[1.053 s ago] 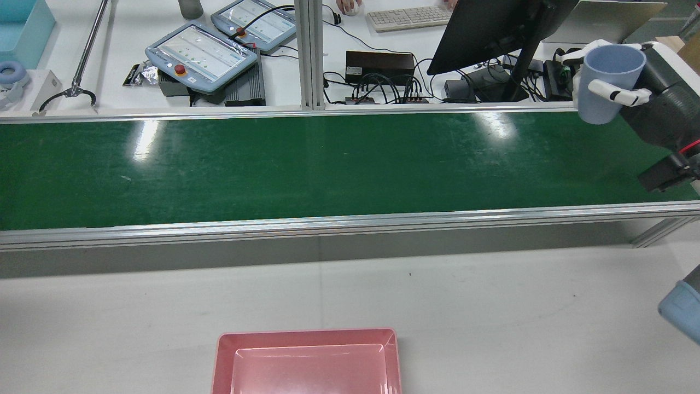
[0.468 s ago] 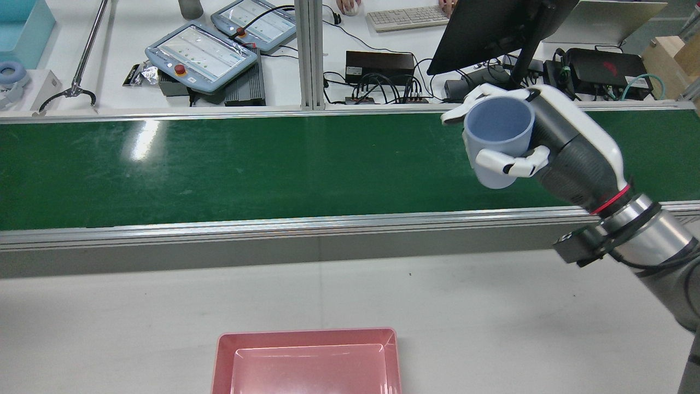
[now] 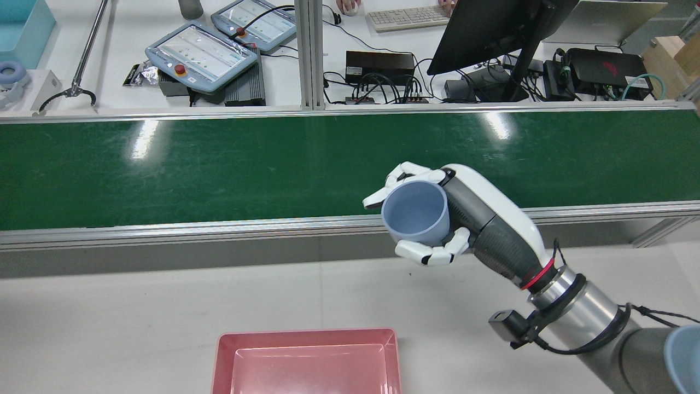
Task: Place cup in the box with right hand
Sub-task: 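Lift the blue cup off the belt and carry it toward the pink box, then lower the cup into the pink box and open the right hand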
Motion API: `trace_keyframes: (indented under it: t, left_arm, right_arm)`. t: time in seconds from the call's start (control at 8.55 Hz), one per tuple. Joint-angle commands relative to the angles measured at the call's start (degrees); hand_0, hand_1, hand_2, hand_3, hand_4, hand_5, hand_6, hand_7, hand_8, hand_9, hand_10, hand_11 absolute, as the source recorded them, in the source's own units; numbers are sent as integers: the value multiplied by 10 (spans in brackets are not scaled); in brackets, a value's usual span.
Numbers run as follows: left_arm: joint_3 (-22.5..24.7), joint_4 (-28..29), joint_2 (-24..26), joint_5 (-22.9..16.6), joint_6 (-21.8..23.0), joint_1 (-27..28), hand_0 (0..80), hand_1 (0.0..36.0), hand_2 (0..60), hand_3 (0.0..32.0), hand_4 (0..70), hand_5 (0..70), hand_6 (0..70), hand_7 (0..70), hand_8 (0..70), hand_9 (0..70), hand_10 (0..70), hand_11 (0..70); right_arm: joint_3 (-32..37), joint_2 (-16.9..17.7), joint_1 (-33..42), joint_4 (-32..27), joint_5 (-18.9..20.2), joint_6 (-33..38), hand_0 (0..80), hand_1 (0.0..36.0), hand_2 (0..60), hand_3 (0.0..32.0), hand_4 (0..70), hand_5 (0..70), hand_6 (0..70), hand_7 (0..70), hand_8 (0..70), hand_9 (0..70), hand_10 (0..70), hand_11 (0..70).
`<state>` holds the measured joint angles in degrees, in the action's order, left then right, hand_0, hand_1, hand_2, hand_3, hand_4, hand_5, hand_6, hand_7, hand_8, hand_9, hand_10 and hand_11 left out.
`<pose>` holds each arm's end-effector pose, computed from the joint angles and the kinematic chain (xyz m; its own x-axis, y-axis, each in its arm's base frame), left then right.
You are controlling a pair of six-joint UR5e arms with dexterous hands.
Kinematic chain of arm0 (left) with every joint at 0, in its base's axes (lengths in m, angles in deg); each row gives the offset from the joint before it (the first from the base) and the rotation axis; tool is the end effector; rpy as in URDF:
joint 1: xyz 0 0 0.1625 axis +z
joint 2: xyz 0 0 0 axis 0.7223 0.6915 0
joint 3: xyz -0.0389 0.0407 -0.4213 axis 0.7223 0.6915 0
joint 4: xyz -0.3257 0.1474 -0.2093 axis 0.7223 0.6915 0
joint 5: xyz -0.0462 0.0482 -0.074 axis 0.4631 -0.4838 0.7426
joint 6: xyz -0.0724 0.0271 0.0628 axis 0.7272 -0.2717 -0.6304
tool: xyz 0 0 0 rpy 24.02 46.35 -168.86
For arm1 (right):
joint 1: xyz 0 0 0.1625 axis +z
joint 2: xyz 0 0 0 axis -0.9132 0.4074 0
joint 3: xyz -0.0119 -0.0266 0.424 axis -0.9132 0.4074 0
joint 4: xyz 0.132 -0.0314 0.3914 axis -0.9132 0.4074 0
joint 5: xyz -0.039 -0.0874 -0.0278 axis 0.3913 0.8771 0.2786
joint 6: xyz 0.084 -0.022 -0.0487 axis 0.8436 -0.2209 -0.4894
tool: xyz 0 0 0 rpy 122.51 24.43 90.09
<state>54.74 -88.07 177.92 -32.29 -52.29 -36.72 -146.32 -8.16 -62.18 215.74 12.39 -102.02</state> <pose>-0.0475 -0.5264 0.5366 -0.9423 -0.3333 -0.0327 -0.0070 0.1172 -0.9931 -0.3843 -0.2319 0.2583 -0.8932 0.2936 0.3405 -0.1178 0.5782 -0.8074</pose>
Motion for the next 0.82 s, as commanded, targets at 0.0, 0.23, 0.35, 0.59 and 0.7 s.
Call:
trace_keyframes:
  t: [0.0, 0.23, 0.35, 0.59, 0.7]
  left_arm:
    - [1, 0, 0, 0, 0, 0, 0, 0, 0, 0, 0, 0, 0, 0, 0, 0, 0, 0]
    - [1, 0, 0, 0, 0, 0, 0, 0, 0, 0, 0, 0, 0, 0, 0, 0, 0, 0]
    - [1, 0, 0, 0, 0, 0, 0, 0, 0, 0, 0, 0, 0, 0, 0, 0, 0, 0]
    - [1, 0, 0, 0, 0, 0, 0, 0, 0, 0, 0, 0, 0, 0, 0, 0, 0, 0]
    - [1, 0, 0, 0, 0, 0, 0, 0, 0, 0, 0, 0, 0, 0, 0, 0, 0, 0]
  right_arm:
    - [71, -9, -56, -99, -34, -48, 439, 71, 0, 0, 0, 34, 53, 171, 46, 108, 43, 74]
    - [72, -8, -56, -99, -34, -48, 408, 71, 0, 0, 0, 20, 1, 0, 0, 0, 0, 0]
    - [73, -9, -56, -99, -33, -48, 438, 94, 0, 0, 0, 26, 5, 0, 0, 0, 0, 2]
    - [72, -9, -55, -99, -28, -44, 462, 125, 0, 0, 0, 34, 11, 0, 0, 0, 0, 15]
    - [71, -7, -54, -98, -25, -43, 463, 128, 0, 0, 0, 36, 13, 0, 0, 0, 1, 19]
